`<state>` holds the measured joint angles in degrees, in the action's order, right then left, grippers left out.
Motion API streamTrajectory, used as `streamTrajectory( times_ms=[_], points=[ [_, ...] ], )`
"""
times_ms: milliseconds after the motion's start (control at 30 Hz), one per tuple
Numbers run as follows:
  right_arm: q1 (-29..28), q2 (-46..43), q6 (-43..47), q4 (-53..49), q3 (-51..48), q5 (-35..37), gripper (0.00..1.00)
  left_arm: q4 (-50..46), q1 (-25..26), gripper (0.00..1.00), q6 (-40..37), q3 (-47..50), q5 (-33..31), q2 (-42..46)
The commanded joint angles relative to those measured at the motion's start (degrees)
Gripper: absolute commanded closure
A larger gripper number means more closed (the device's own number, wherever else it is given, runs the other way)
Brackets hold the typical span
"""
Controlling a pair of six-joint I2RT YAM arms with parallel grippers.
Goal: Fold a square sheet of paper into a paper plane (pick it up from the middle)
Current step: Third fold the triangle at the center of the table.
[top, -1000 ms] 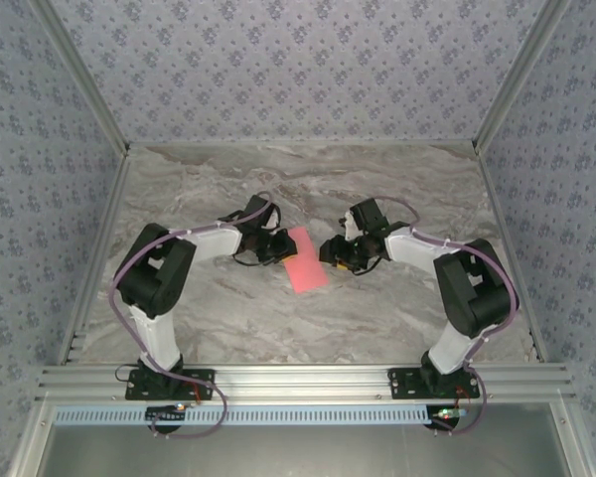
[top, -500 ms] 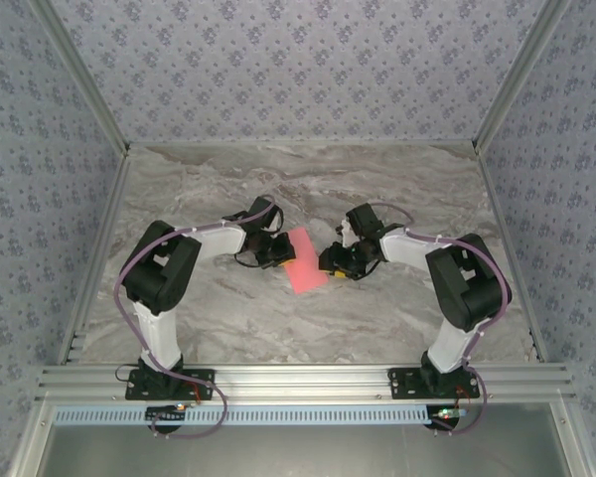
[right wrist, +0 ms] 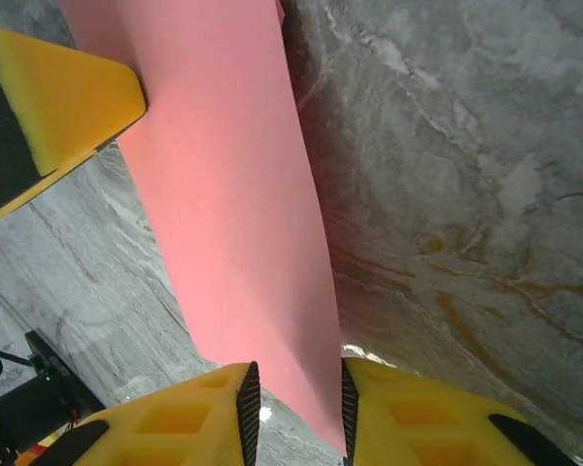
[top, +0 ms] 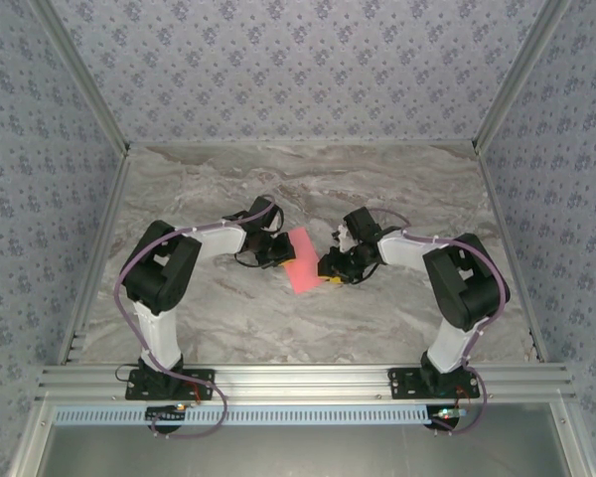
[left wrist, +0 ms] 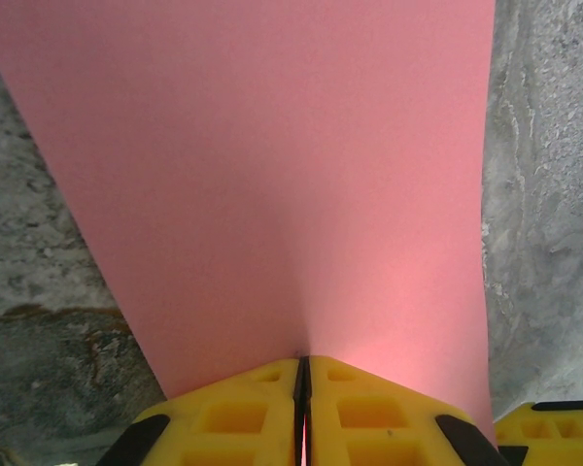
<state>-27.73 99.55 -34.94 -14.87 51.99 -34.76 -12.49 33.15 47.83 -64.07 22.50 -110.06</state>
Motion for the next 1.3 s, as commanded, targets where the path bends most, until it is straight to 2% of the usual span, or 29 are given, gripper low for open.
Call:
streamTrajectory(
  times_ms=[0,167,333,400,767,867,967,1267],
  points=[
    [0.37,-2.23,-3.14,0.03,0.21,0.12,0.74,-5.15,0.47,0.90,-0.94,0.40,-3.34,-3.05],
    [0.57,-2.34,-4.71,-0.18,0.24,1.23,0.81,-5.11,0.48,0.91,-1.10,0.36,-3.30,-3.01],
    [0.41,-1.76,-6.02,0.74,0.46,1.31,0.96,-4.34,0.47,0.91,-1.37,0.35,-2.42,-2.63],
    [0.02,-1.37,-6.36,1.64,0.92,0.96,0.99,-3.49,0.43,0.90,-1.75,0.20,-1.73,-2.01],
    [-4.77,6.09,-9.22,7.24,7.76,0.79,0.99,-2.81,0.44,0.90,-2.61,-1.37,-1.08,1.07],
    [-5.32,7.52,-9.69,8.07,8.66,1.54,0.99,-0.09,0.43,0.87,-1.54,-0.27,-3.10,6.11],
    [-5.45,8.34,-10.33,9.63,8.49,1.72,0.99,-2.25,-0.06,0.85,-1.81,-0.86,-7.19,9.15],
    [-6.08,10.45,-11.47,16.28,7.52,0.00,0.99,-4.38,-0.74,0.90,-1.12,-1.92,-7.49,2.90]
  ],
)
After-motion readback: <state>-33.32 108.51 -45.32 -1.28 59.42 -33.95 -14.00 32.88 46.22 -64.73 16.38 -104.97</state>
